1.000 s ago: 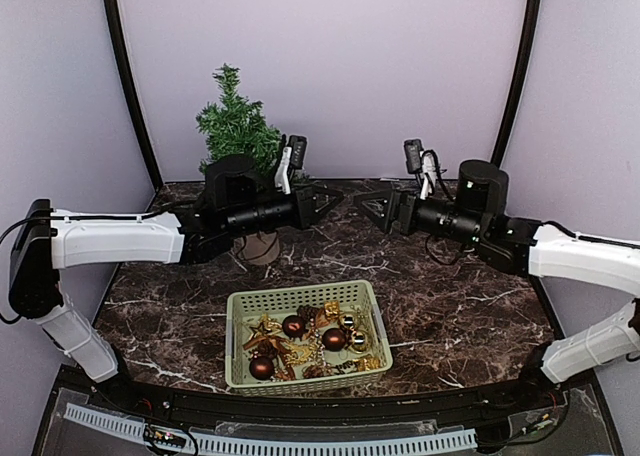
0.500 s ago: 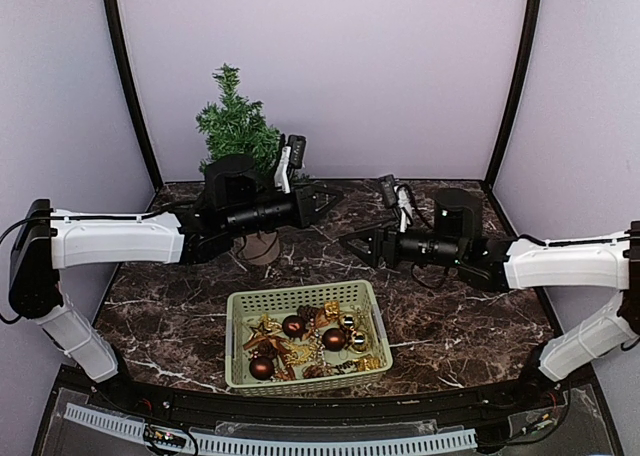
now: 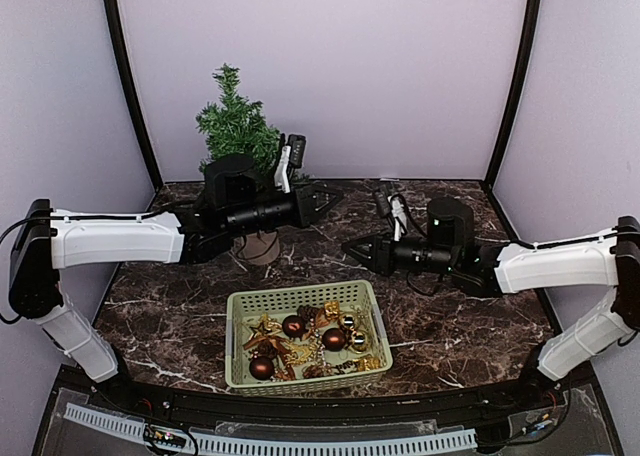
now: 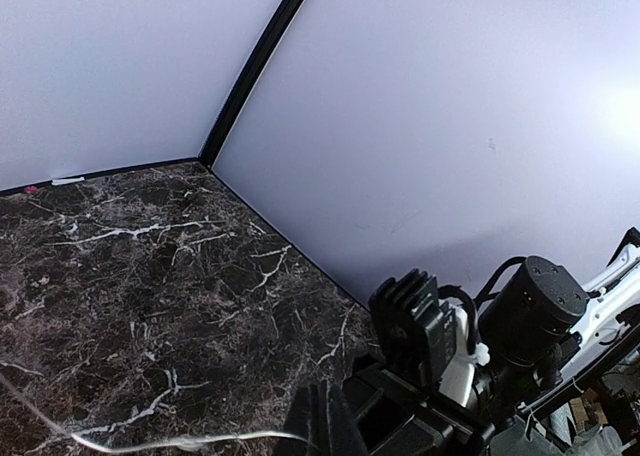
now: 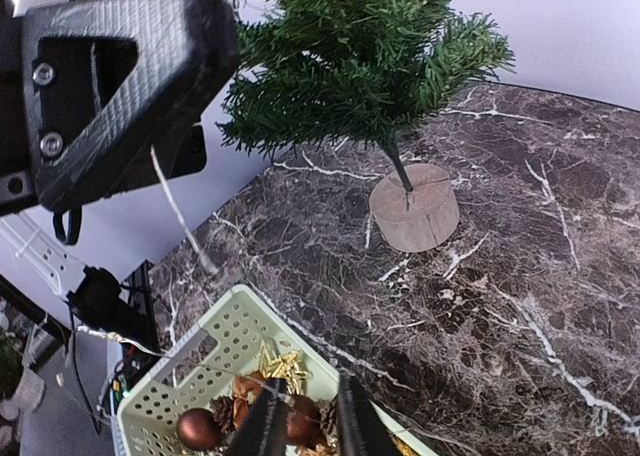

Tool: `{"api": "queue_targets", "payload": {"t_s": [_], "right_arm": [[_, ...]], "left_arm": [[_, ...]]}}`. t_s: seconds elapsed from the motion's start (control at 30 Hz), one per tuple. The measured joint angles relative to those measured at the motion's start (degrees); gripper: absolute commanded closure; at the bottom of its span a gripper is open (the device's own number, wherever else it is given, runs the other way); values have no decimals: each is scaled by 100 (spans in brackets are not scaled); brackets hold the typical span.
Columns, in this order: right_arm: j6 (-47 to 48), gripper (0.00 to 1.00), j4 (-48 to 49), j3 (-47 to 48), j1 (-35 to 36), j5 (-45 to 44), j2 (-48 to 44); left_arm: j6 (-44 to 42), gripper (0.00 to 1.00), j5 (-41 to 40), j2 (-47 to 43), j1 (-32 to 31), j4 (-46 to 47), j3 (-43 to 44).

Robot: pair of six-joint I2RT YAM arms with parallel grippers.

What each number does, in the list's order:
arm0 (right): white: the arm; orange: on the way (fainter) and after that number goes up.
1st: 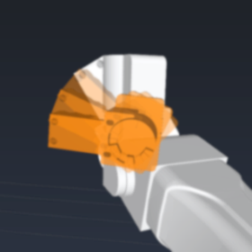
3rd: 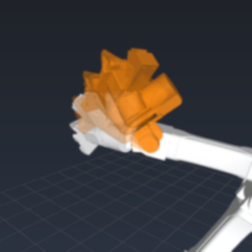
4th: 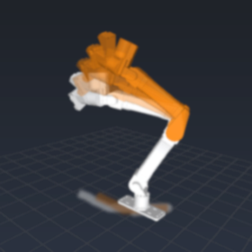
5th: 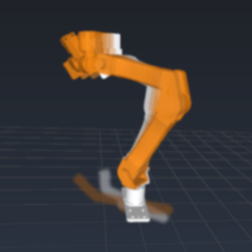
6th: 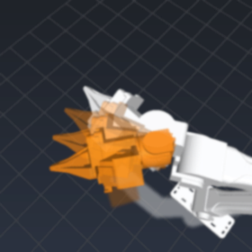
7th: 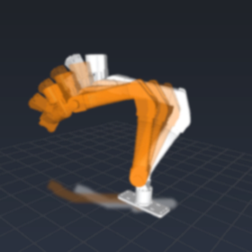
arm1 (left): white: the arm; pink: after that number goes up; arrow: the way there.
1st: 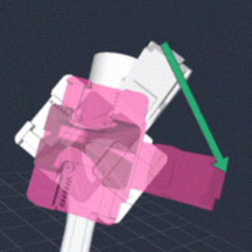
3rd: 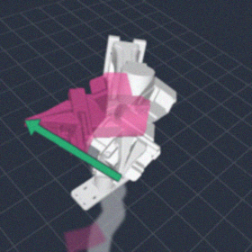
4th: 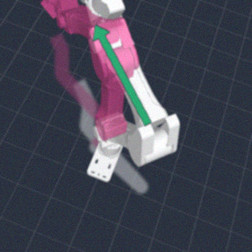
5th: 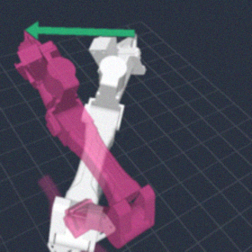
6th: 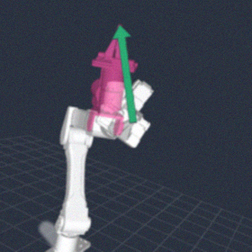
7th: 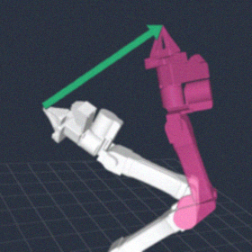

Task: Decorate the small christmas tree
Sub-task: Wrap the side of the string light in the gap of the branches.

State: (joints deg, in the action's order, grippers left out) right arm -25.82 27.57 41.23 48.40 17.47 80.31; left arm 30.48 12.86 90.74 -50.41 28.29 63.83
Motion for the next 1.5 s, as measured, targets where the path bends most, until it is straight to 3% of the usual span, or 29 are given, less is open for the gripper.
{"api": "queue_targets", "payload": {"t_s": [0.13,0.2,0.3,0.37,0.5,0.6,0.87,1.13,1.27,1.47,1.5], "right_arm": [[-35,100,138,0,4,-103,4],[-55,100,210,-4,11,-151,2],[-98,100,282,-31,15,-267,-55],[-107,100,214,-35,17,-424,-162],[13,100,-240,79,15,-931,-444],[199,100,-822,387,-28,-1370,-597],[487,100,-1622,925,-422,-1989,-933],[496,100,-1886,977,-535,-2048,-962],[492,100,-1912,988,-542,-2015,-962],[476,100,-1980,1051,-544,-2013,-984],[476,100,-1998,1051,-546,-2015,-994]], "left_arm": [[0,100,-7,-9,0,-4,0],[0,93,-17,-35,0,-7,0],[-13,57,-24,-111,13,-13,0],[-28,39,-33,-203,46,-125,-2],[-214,22,-125,-597,116,-651,-33],[-348,17,-282,-1237,186,-1255,-210],[79,17,-800,-3119,968,-2767,-1207],[455,13,-1003,-3366,1849,-3591,-1923],[511,30,-883,-3132,1993,-3482,-1980],[476,68,-734,-2739,2074,-3016,-1991],[509,79,-719,-2699,2094,-2927,-1993]]}}
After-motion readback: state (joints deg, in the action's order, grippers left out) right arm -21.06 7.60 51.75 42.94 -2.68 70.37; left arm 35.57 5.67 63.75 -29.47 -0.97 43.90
